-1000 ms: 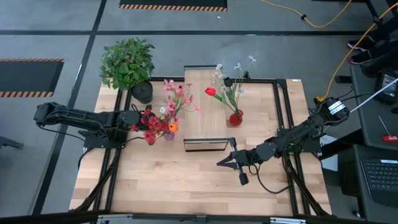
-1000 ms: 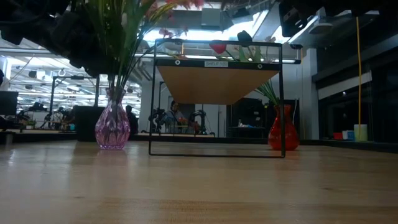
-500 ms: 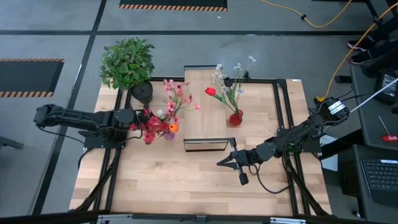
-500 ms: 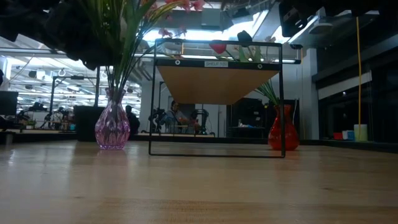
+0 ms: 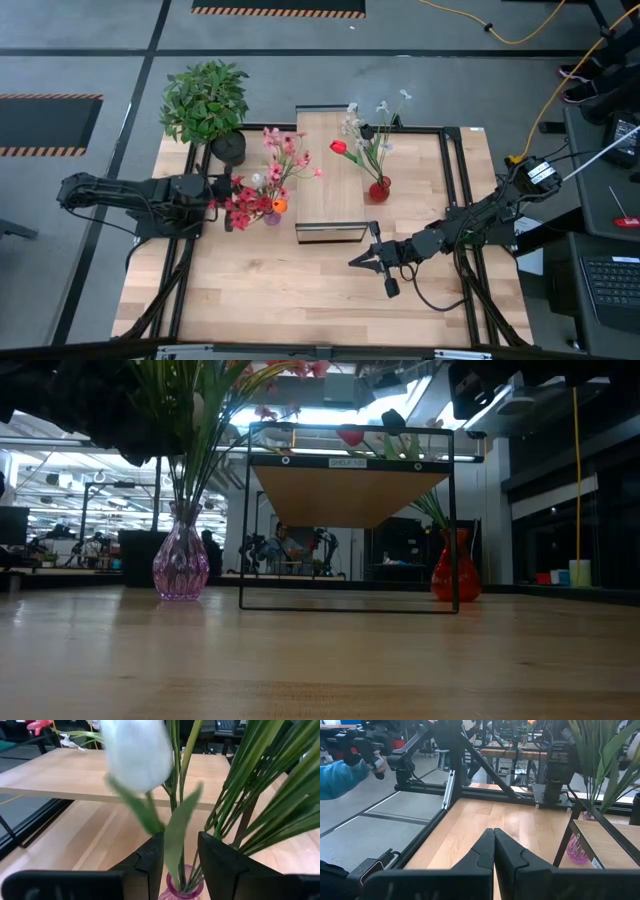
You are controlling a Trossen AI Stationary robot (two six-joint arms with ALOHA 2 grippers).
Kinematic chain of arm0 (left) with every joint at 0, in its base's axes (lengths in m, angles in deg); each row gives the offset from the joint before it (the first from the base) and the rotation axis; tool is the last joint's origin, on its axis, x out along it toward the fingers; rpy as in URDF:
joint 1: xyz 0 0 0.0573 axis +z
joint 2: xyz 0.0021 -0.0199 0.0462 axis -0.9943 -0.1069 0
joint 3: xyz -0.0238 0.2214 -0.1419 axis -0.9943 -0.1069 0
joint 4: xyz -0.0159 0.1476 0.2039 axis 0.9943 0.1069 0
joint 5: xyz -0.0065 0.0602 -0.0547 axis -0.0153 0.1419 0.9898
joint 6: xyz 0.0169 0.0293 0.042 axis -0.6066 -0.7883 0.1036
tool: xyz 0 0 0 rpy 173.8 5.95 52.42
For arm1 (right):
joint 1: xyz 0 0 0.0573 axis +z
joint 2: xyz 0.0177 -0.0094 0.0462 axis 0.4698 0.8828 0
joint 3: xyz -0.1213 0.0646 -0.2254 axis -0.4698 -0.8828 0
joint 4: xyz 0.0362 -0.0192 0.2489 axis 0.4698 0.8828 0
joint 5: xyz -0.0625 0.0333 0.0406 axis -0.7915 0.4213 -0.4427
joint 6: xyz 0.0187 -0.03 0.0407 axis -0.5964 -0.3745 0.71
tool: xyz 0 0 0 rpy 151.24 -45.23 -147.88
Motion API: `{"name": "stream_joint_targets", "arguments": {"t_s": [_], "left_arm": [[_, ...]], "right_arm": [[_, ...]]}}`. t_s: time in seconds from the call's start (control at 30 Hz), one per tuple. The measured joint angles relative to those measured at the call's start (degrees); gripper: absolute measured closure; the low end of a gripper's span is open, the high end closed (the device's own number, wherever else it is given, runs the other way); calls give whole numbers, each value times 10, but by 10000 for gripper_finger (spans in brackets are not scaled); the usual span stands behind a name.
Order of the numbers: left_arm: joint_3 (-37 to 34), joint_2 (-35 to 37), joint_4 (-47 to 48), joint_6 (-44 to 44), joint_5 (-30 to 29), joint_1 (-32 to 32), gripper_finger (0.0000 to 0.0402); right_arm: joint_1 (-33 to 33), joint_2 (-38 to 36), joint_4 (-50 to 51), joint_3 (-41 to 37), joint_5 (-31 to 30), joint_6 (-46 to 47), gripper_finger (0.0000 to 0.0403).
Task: Pick and place flowers into a vace then onto a shelf
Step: Put the white tulip into the violet vase, then put the red vase on the shelf
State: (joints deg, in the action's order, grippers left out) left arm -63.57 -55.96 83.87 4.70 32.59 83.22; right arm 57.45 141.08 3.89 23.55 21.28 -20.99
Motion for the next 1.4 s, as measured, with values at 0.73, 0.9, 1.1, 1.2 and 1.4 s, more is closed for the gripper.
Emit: {"name": "stream_joint_targets", "arguments": {"t_s": [0.73,0.9,1.1,1.2,1.4], "left_arm": [[26,125,156,58,100,0,345],[58,128,207,95,148,-3,394],[59,127,222,107,153,-41,400],[59,127,205,107,125,-67,400],[59,127,169,106,85,-122,400]], "right_arm": [[-1,0,-1,0,0,0,398],[-1,0,-1,0,0,0,398],[-1,0,-1,0,0,14,398],[-1,0,-1,0,0,14,398],[-1,0,-1,0,0,14,398]]}}
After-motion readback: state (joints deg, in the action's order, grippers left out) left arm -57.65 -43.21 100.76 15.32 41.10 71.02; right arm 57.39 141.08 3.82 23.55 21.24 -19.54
